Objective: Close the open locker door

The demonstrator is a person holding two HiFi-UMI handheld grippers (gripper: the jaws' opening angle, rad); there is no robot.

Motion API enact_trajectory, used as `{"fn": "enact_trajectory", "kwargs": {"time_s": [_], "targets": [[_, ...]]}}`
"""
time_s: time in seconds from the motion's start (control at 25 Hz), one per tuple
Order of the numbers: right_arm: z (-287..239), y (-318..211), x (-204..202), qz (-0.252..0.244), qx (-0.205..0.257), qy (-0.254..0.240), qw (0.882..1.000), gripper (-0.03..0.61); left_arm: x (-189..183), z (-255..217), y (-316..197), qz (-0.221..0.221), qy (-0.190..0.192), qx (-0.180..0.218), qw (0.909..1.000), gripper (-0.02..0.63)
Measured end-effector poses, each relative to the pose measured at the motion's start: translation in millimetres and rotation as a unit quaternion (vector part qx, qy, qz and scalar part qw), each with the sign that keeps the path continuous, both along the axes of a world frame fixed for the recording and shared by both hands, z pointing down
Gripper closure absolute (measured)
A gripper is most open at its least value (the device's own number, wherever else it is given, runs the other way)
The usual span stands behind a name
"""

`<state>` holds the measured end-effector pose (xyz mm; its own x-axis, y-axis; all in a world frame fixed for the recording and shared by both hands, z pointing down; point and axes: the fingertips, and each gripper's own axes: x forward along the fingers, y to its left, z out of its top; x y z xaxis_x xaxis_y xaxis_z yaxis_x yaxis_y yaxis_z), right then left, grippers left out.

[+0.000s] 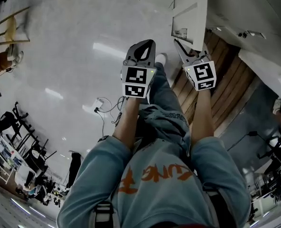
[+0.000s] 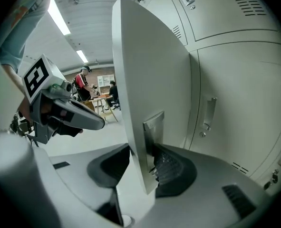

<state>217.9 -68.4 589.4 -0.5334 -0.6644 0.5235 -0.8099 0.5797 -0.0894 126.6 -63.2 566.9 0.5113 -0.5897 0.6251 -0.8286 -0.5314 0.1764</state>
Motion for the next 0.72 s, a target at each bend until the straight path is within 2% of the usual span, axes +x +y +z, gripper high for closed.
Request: {"fn": "enact_trajectory", "kwargs": {"time_s": [0.4, 0.72], "targets": [[-5.3, -15.7, -53.7, -0.059, 0.005, 0.004, 0.998, 0.423, -30.8, -6.3, -10.5, -0.04, 0.0, 0.005, 0.9992, 0.595], [-9.0, -40.4, -101.5, -0.092, 0.008, 0.008, 0.996, 0.439, -81.8, -17.6, -25.5, -0.097, -0.003, 0.016, 0.9951, 0.595]]}}
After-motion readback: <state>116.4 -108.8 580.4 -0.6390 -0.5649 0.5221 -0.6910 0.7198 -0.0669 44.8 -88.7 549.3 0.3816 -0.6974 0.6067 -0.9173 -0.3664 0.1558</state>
